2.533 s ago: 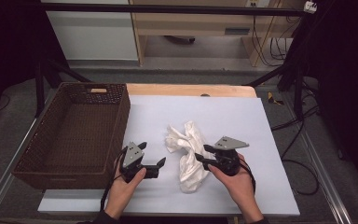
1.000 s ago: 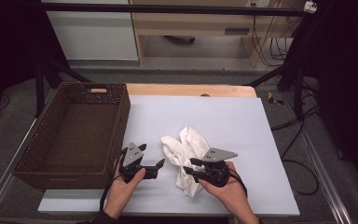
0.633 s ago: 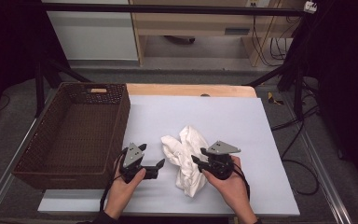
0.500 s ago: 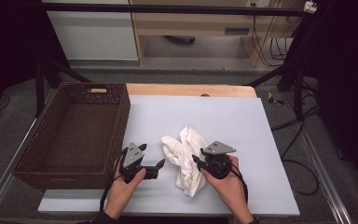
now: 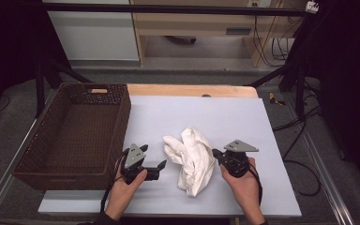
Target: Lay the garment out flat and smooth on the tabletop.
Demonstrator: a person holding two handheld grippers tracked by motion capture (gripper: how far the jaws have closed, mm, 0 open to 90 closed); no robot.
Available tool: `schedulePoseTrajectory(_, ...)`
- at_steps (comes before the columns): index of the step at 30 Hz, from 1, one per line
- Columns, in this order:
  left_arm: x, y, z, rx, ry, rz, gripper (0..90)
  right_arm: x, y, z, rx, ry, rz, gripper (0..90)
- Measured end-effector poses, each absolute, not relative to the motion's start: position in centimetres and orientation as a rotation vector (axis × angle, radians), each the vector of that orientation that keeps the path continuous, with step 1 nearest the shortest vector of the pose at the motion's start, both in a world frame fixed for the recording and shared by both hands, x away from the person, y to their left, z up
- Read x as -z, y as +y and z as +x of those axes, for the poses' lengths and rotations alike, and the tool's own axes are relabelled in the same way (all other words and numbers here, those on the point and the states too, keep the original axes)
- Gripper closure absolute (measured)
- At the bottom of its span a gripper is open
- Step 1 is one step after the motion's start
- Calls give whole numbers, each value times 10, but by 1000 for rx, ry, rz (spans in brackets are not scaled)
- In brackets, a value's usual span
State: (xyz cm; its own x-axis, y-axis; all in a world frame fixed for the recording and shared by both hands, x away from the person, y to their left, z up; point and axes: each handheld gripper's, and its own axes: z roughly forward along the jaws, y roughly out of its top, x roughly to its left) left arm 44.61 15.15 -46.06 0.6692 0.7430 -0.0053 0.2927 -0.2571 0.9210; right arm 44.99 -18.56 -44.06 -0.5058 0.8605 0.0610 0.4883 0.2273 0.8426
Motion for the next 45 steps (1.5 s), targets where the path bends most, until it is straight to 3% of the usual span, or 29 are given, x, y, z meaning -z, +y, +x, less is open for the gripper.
schedulePoseTrajectory(10,459,152,446,-539,820,1836,101,452,-236,454,-1120,2006,1388,900)
schedulePoseTrajectory(16,459,150,445,-538,817,1839,101,465,-243,458,-1115,2027,1438,897)
schedulePoseTrajectory(29,458,148,444,-539,809,1842,101,470,-239,459,-1148,2011,1444,630)
schedulePoseTrajectory(37,454,145,443,-539,797,1842,101,472,-235,458,-1156,2021,1451,578)
schedulePoseTrajectory(45,436,126,454,-553,741,1850,125,473,-232,456,-1173,2027,1449,581)
